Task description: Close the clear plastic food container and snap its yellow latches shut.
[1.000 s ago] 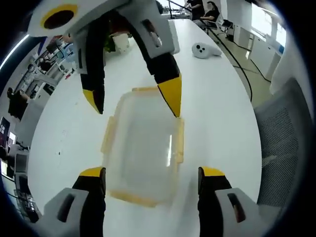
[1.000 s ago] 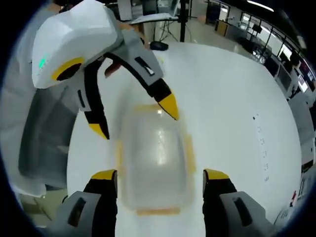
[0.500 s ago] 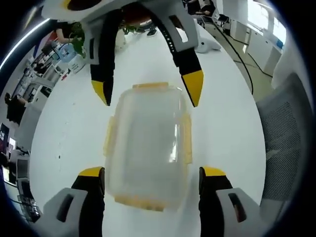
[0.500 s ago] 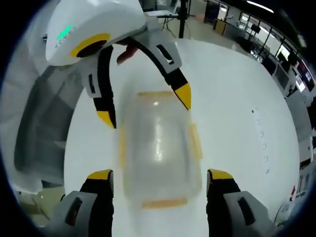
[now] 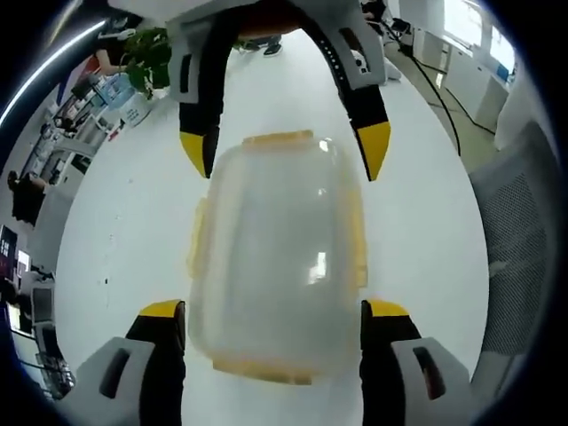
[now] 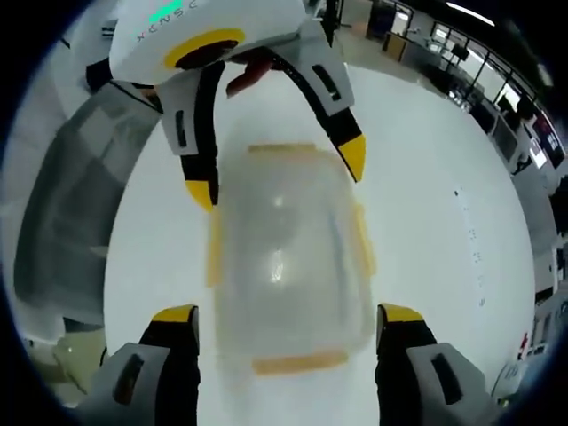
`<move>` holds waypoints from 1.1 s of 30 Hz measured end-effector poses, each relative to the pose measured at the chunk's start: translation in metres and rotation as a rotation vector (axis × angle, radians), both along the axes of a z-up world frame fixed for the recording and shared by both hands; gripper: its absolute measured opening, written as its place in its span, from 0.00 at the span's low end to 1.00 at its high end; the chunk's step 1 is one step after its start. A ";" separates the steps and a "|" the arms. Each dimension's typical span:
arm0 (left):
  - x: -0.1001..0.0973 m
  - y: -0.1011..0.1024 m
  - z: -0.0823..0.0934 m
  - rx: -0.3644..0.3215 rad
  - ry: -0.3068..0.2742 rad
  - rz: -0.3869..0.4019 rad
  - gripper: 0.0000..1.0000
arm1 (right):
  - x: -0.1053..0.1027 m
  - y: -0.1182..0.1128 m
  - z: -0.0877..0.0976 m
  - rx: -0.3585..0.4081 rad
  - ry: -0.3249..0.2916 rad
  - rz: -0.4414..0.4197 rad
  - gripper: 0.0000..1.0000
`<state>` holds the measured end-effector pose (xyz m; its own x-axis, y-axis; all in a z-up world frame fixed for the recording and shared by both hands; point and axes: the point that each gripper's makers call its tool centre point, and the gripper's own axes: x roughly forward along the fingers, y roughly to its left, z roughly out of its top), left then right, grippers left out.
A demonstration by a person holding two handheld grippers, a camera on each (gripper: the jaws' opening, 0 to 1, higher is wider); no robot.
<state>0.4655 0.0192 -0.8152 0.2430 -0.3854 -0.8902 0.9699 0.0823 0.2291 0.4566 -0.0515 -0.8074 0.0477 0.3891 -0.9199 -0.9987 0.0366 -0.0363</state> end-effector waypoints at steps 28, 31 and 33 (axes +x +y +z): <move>0.003 -0.003 -0.016 0.038 0.022 -0.012 0.89 | 0.007 -0.003 -0.011 -0.026 -0.033 0.017 0.79; 0.003 -0.002 -0.017 0.049 0.027 -0.018 0.89 | 0.006 -0.003 -0.011 -0.023 -0.031 0.015 0.79; 0.003 -0.002 -0.017 0.054 0.027 -0.021 0.89 | 0.005 -0.003 -0.011 -0.021 -0.030 0.010 0.79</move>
